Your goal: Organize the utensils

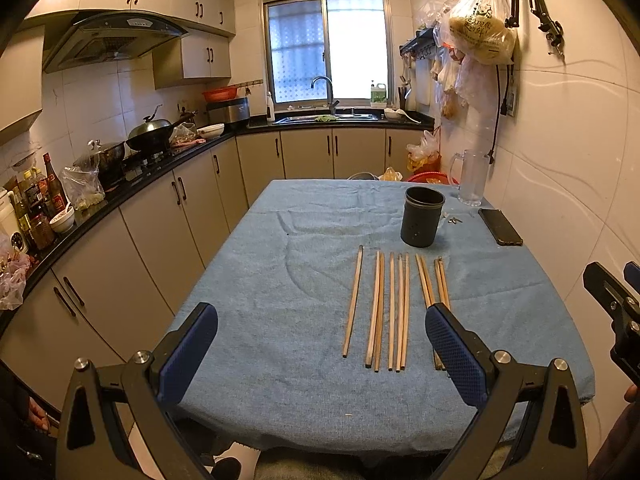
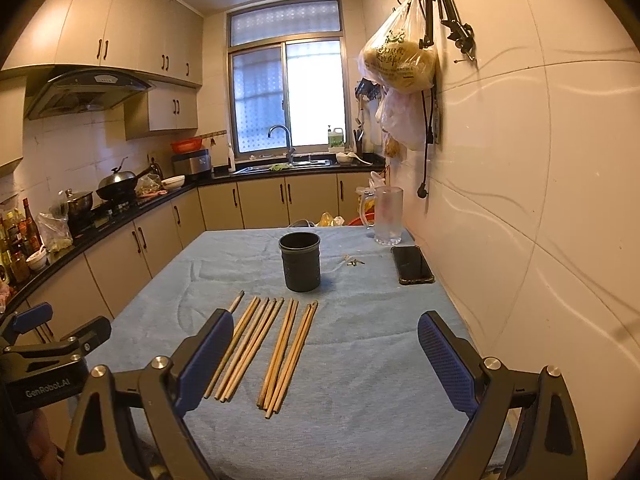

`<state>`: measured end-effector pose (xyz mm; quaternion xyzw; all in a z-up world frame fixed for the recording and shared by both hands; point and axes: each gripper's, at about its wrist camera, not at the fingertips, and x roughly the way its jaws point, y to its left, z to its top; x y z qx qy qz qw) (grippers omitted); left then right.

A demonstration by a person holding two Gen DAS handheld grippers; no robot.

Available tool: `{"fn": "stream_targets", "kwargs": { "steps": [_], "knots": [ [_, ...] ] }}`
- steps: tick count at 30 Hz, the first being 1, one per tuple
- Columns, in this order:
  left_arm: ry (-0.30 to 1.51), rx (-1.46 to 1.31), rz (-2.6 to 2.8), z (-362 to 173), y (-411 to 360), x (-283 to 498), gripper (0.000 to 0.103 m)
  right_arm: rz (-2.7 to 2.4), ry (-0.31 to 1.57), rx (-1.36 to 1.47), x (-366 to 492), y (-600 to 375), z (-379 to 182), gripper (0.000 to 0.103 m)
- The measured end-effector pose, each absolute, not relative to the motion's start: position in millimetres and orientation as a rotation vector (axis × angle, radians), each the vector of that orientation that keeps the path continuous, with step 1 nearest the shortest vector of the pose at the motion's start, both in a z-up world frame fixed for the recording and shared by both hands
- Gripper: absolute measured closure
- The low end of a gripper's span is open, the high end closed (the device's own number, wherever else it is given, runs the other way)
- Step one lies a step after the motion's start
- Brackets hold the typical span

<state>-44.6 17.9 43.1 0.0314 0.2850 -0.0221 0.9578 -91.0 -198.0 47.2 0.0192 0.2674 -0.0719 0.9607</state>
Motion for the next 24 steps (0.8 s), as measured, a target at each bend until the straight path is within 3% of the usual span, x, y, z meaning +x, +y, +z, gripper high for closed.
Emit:
{"fn": "stream_targets", "kwargs": {
  "steps": [24],
  "knots": [
    [0.566, 0.065, -0.038, 43.6, 19.0, -50.8, 0.0, -0.147, 0.523, 0.035, -97.4, -190.8, 50.1, 0.008]
  ]
}}
